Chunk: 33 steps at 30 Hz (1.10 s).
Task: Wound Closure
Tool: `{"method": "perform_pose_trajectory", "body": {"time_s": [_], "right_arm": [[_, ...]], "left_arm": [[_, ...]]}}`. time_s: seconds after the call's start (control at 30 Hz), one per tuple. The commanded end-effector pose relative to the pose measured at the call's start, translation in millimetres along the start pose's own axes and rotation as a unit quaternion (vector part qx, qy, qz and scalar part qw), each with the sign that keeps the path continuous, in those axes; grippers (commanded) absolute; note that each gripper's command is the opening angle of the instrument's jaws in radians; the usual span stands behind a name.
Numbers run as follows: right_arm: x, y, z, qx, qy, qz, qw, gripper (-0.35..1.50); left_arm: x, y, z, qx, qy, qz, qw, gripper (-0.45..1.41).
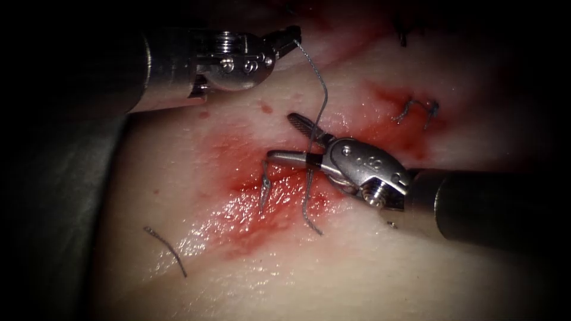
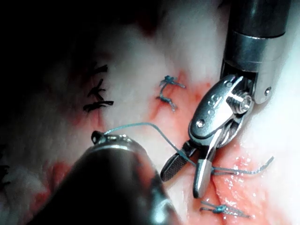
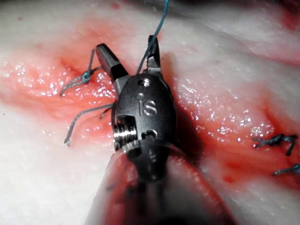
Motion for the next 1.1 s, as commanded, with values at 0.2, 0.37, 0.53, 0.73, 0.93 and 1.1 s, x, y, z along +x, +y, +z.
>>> {"method": "perform_pose_trajectory", "body": {"time_s": [0.2,0.37,0.53,0.73,0.93,1.1], "right_arm": [[-0.5,0.0,1.6,-0.001,0.001,-0.001,1.0,1.16],[-0.7,0.0,2.1,-0.001,0.001,-0.003,1.0,1.13],[-1.0,-0.3,2.5,-0.001,-0.003,-0.004,1.0,1.06],[-0.9,-0.3,2.5,0.001,-0.003,-0.004,1.0,0.79],[-0.4,-0.2,2.5,-0.007,0.013,-0.008,1.0,-0.35],[0.9,0.0,2.5,0.015,0.02,-0.024,0.999,-0.35]], "left_arm": [[0.8,0.5,0.4,0.0,0.002,0.002,1.0,-0.45],[1.1,0.7,0.0,0.0,0.004,0.002,1.0,-0.45],[1.2,0.7,0.0,0.0,0.004,0.002,1.0,-0.45],[1.4,0.9,-0.2,0.0,0.004,0.002,1.0,-0.45],[1.8,1.3,-0.6,0.0,0.007,0.006,1.0,-0.45],[2.2,1.8,-1.0,0.001,0.008,0.007,1.0,-0.45]]}}
